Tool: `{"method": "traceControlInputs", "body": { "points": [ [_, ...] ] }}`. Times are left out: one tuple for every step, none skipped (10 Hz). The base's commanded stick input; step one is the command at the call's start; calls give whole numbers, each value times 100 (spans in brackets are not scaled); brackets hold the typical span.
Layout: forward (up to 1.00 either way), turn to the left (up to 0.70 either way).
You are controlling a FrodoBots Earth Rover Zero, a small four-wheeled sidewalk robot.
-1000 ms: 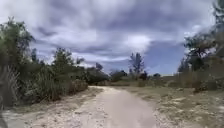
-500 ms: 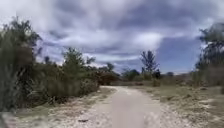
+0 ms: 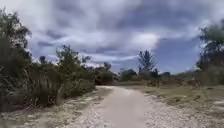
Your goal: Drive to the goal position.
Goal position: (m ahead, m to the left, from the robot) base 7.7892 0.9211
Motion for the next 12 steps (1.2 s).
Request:
{"method": "traceControlInputs", "body": {
  "points": [
    [85,0],
    [85,0],
    [85,0],
    [85,0],
    [85,0],
    [85,0],
    [85,0],
    [85,0],
    [85,0],
    [85,0],
    [85,0],
    [85,0]
  ]
}}
